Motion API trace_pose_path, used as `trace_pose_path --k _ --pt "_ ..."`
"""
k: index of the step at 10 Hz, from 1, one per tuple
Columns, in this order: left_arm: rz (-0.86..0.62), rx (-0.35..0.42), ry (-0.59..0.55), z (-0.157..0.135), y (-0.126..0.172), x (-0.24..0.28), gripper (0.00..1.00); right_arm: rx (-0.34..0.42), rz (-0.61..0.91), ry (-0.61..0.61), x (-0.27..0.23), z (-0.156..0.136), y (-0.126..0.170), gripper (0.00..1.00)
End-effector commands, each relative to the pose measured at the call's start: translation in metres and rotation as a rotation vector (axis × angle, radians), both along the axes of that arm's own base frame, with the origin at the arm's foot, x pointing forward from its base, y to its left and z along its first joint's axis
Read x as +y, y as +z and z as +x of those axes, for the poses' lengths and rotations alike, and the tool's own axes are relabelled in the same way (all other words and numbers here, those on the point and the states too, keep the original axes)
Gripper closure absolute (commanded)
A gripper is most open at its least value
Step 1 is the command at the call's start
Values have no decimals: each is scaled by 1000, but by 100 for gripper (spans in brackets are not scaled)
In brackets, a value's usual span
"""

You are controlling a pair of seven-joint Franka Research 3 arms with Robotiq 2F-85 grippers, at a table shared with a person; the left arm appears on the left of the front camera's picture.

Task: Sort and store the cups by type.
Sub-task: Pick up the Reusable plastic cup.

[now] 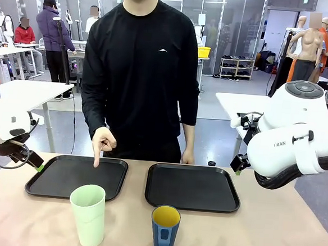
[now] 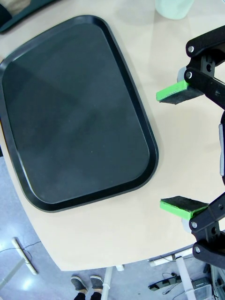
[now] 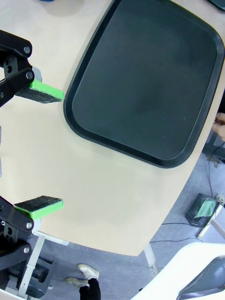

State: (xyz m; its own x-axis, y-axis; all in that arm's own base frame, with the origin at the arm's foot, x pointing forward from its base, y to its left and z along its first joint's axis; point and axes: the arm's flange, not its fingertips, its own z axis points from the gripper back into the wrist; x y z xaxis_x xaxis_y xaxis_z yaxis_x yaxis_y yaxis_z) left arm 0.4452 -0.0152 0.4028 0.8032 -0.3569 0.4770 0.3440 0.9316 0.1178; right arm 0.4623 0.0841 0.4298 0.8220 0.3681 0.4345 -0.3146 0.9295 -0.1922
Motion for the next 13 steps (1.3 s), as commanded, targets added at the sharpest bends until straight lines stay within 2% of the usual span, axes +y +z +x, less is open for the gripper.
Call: trace_pose_path --k 1,4,6,8,11,13 --pt "-3 0 2 -1 0 2 0 -2 -15 -2 -1 0 -1 0" --pt "14 20 -44 -9 4 2 0 -2 -15 -2 -1 0 -1 0" --pt "22 41 -93 -30 13 6 0 -2 -15 -2 -1 0 -1 0" --pt "14 95 -103 -49 12 16 0 -2 -15 -2 -1 0 -1 0" --pt "171 90 -161 -47 -17 59 0 -2 -15 -2 -1 0 -1 0" --pt "200 76 -220 -43 -33 77 0 -2 -15 -2 -1 0 -1 0"
